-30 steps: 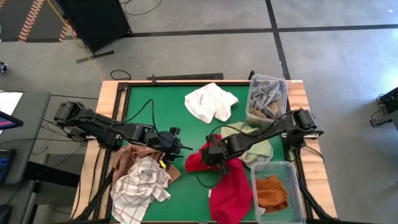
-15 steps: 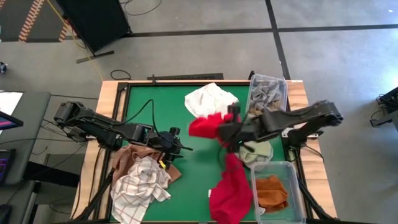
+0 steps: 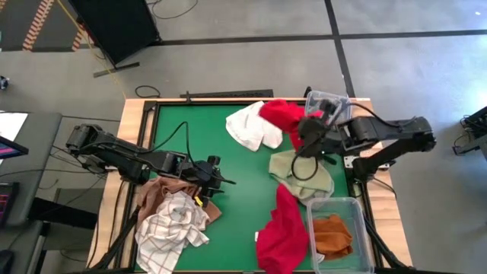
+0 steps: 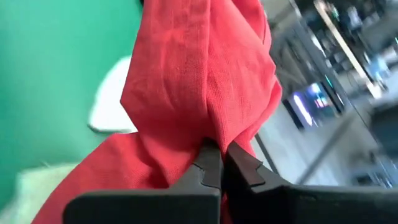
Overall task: Sort towels by color in basket
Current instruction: Put the top red towel into the bottom transparent bin
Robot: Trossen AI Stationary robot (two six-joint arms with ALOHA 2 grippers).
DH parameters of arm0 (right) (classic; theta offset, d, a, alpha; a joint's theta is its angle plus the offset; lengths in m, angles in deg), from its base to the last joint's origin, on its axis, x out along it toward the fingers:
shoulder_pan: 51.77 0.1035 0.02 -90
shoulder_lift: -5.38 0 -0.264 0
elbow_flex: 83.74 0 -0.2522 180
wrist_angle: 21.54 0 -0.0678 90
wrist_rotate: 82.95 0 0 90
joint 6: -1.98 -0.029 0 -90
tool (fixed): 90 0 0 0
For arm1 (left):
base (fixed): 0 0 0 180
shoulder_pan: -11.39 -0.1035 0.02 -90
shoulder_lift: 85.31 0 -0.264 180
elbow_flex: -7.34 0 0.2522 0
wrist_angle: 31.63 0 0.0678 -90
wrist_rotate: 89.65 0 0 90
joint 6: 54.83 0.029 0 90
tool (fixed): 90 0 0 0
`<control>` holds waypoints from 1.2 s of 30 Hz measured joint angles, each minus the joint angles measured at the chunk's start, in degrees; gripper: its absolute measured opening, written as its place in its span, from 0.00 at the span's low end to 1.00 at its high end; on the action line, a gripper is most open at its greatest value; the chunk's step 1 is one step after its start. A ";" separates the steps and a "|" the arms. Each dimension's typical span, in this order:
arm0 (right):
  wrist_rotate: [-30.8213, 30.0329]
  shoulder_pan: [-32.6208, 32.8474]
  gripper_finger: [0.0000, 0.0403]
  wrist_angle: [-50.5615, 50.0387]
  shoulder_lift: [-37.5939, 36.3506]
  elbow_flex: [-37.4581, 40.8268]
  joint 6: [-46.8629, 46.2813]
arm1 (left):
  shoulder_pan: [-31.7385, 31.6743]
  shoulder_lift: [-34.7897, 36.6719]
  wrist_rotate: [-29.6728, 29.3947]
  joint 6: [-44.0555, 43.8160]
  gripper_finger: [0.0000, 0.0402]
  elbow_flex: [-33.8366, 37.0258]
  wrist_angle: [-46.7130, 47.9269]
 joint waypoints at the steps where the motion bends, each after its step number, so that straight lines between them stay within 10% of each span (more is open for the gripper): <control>1: -0.13 -0.92 0.06 -2.26 0.00 0.00 -1.41 | 0.00 0.00 0.00 -0.01 0.42 0.00 0.00; 22: 1.75 -16.95 0.06 -17.21 0.07 5.08 -16.74 | 0.00 0.00 0.00 -0.15 0.42 0.02 0.74; 36: 4.64 -11.37 0.06 -16.97 -1.34 8.33 -20.42 | 0.00 0.00 0.00 -0.20 0.42 0.07 1.81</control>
